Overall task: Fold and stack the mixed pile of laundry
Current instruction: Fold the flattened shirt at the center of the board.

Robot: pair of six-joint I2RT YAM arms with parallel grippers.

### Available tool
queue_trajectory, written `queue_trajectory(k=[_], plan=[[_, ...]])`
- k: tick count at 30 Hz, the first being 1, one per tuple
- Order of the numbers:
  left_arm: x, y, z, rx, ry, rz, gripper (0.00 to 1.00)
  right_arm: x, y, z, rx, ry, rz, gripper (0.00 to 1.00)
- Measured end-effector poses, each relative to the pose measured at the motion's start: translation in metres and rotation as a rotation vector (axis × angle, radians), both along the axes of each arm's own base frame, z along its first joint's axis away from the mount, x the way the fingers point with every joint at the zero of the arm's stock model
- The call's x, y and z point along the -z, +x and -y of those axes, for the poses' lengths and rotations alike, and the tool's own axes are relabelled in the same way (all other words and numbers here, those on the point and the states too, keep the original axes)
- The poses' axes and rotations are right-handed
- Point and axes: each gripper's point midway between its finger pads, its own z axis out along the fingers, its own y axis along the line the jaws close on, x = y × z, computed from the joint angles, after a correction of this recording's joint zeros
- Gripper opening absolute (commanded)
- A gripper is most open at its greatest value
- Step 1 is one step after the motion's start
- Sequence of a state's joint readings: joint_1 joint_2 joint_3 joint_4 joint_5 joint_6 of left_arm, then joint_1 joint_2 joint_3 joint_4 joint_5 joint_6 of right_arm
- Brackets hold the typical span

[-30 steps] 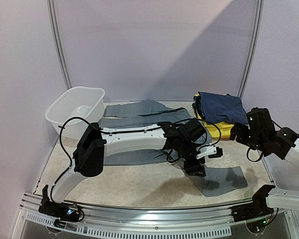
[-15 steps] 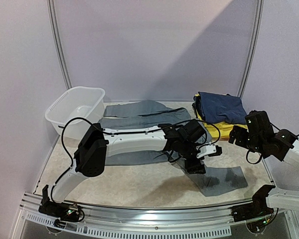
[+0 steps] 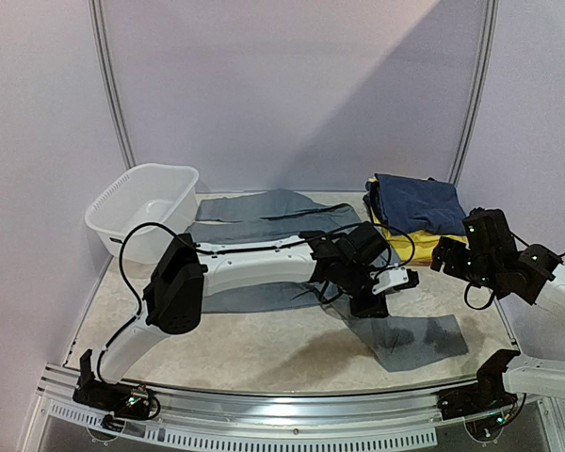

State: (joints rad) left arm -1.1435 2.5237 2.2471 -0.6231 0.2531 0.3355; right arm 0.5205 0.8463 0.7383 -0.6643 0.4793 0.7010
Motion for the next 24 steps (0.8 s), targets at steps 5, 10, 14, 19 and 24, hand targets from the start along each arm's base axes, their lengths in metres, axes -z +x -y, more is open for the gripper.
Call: queue_trajectory(k=[5,10,14,19,24], plan=[[0.005,0.0,-0.003,-0.005,0.016,-0.009,0.33,0.001,0.0,-0.001,-0.005,0.004,-0.003,0.99],[0.006,0.004,-0.005,-0.019,0.02,-0.014,0.0,0.001,-0.001,-0.003,-0.014,0.011,-0.007,0.99],[0.008,0.006,-0.005,-0.029,0.015,-0.022,0.0,0.002,-0.001,-0.004,-0.016,0.013,-0.008,0.99],[0.019,-0.001,-0.027,-0.059,0.031,-0.051,0.0,0.0,0.0,-0.004,-0.021,0.01,-0.002,0.99],[-0.025,0.011,-0.054,-0.151,-0.071,-0.047,0.0,-0.005,0.001,-0.006,-0.037,0.013,0.018,0.99]])
